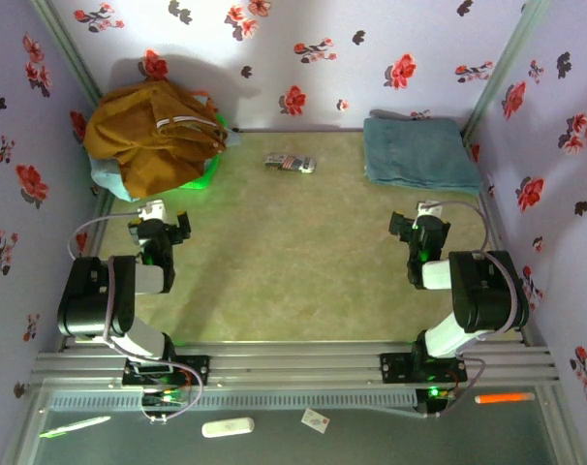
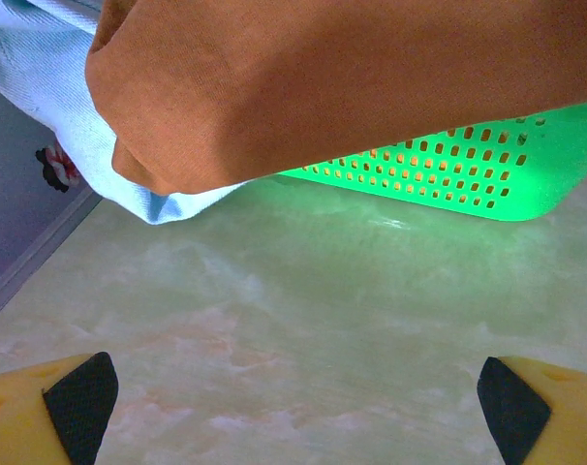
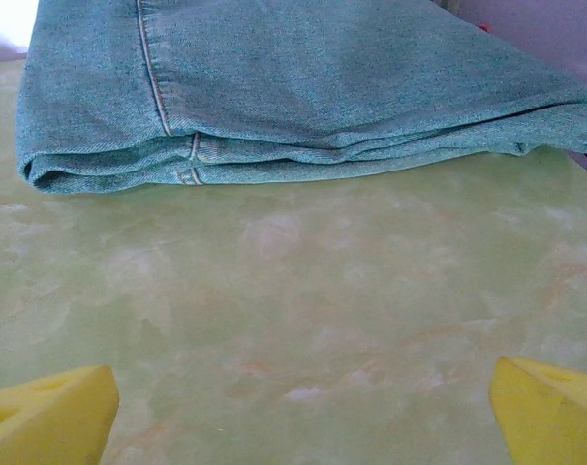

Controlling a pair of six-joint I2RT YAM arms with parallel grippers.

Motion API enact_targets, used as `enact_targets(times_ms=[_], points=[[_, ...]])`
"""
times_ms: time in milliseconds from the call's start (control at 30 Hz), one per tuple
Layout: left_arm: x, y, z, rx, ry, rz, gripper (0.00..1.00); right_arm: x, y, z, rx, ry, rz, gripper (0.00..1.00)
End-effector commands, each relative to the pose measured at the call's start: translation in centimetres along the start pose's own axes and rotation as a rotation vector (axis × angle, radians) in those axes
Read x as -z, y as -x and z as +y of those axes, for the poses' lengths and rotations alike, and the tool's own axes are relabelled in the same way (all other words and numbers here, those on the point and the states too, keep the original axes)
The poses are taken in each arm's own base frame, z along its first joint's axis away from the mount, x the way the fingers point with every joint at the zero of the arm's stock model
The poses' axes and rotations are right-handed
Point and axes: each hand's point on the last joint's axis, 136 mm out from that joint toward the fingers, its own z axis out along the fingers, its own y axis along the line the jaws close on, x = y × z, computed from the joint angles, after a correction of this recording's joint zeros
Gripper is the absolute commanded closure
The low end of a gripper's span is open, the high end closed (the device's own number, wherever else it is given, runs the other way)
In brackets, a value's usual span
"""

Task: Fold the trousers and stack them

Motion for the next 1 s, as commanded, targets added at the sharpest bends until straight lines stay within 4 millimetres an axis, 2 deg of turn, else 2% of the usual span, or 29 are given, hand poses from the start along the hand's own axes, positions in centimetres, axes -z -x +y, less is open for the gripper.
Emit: enact_targets(times_ms=[0,967], points=[[-0.01,0.68,-0.25,0.016,-0.009,-0.016,0.00,-0.07,1.35,-0.40,-0.023,-0.024,-0.039,0.01],[-0.06,0.63,-0.79,-0.006,-0.023,-0.011,0.00,-0.13,1.35,-0.38,-0.024,-0.024,-0.037,0.01]])
